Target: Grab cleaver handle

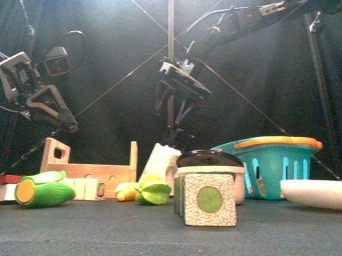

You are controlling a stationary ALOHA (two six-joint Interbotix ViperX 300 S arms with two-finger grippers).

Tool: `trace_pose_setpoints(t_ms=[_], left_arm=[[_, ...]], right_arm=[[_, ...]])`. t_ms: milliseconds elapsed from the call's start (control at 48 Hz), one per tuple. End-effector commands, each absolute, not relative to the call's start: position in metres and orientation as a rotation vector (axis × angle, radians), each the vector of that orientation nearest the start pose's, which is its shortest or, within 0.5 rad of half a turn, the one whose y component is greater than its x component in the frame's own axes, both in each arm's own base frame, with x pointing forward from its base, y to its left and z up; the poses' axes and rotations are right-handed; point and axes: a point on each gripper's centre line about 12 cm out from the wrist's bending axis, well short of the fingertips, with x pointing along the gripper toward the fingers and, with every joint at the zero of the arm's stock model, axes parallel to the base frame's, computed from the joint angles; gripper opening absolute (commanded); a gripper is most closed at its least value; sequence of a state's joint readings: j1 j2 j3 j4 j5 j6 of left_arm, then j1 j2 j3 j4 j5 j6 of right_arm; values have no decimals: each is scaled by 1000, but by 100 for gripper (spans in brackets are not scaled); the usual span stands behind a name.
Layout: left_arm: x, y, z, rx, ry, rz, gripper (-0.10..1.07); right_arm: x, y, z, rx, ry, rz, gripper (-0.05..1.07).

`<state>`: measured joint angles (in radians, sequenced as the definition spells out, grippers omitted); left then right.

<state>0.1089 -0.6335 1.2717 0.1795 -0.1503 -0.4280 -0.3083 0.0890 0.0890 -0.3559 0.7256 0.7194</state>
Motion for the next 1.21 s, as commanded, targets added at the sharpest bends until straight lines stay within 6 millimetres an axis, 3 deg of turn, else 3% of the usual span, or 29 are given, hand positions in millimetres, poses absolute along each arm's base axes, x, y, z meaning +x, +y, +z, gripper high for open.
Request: trace_pose_setpoints(t_ms=[0,250,583,1188], left_arm=[[218,20,174,-278,457,138,60],[217,21,173,-279,460,140,60],[217,21,173,-279,461,141,60],[216,21,172,-279,463,142,60]], right_arm=[[426,-164,287,427,730,-690,104],[430,-166,284,405,735,-695,99],[429,-167,280,406,748,-702,74],[433,-174,267,395,773,-722,73]])
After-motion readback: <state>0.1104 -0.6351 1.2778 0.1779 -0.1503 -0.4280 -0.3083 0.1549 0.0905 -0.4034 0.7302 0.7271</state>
